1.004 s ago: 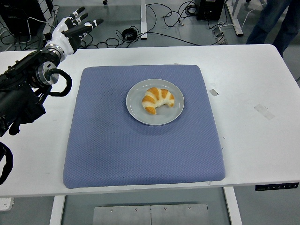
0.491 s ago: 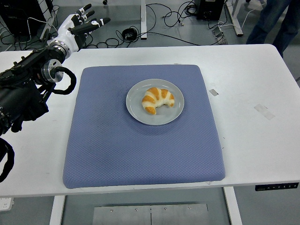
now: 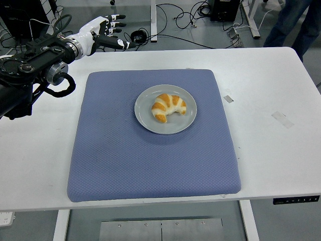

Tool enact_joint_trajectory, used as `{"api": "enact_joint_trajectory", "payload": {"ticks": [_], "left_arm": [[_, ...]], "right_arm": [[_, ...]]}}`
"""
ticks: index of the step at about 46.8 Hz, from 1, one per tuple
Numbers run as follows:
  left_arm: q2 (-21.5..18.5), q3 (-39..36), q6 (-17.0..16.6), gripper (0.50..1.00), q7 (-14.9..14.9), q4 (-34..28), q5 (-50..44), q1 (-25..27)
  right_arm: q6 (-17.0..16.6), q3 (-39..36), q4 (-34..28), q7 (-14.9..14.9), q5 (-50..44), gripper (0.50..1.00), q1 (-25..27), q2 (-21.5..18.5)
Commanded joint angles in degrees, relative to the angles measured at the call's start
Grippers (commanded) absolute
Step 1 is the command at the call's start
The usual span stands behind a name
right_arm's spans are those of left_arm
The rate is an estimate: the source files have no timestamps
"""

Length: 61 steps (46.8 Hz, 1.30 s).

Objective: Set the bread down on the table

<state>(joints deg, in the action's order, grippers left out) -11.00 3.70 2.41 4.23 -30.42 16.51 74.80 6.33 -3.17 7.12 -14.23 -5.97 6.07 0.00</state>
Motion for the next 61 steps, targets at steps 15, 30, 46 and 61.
{"api": "enact_joint_trajectory", "payload": {"ticks": [15,30,46,61], "left_arm": [[-3.41,-7.65,-3.03,0.921,-4.66,-15.88,15.56,5.97],[-5.17,-9.59,-5.66,0.921,-15.12,-26.44,23.13,8.79],[-5.44,-9.94,-7.34,0.921,-18.12,-38.04,23.30,9.14],[-4.21,-13.11,-7.25,0.922,-19.08,-36.81,23.30,8.97]], "right_arm": [[0.00,0.00,0.00,-0.01,-0.01,1.000,0.00,0.00],[0.00,0.00,0.00,-0.01,-0.01,1.000,0.00,0.00],[0.00,0.00,0.00,-0.01,-0.01,1.000,0.00,0.00],[0.00,0.00,0.00,-0.01,-0.01,1.000,0.00,0.00]]}}
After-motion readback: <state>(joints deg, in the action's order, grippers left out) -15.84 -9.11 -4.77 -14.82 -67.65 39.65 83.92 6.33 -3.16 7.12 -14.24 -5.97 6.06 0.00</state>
